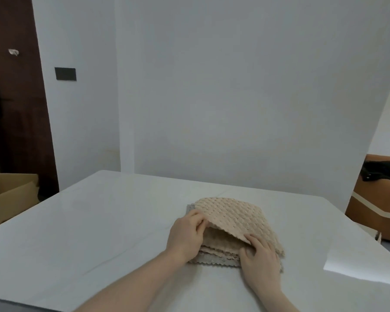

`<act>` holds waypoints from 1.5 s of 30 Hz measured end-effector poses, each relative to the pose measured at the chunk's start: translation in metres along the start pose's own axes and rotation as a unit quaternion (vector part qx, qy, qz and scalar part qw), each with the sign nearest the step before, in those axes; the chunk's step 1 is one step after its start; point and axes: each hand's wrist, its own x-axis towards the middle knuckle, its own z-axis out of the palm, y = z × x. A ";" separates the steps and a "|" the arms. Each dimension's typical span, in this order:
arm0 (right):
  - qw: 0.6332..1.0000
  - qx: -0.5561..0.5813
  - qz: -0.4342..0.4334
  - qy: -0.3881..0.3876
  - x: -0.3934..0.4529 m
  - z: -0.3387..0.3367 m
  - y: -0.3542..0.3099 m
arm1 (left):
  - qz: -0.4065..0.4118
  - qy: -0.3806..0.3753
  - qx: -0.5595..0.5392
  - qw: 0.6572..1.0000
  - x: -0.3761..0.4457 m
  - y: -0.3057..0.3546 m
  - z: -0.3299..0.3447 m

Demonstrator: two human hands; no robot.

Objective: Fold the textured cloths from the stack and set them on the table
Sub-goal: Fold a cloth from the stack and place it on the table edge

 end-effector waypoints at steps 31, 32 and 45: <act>0.968 0.216 -0.097 -0.084 0.000 -0.117 -0.178 | -0.080 0.072 0.088 0.990 -0.018 0.019 -0.270; 0.973 0.190 -0.092 -0.098 0.000 -0.107 -0.174 | -0.097 0.056 0.105 0.988 -0.021 0.008 -0.263; 0.985 -0.027 -0.099 -0.138 0.027 -0.021 -0.141 | -0.284 -0.035 0.005 0.958 -0.006 -0.079 -0.183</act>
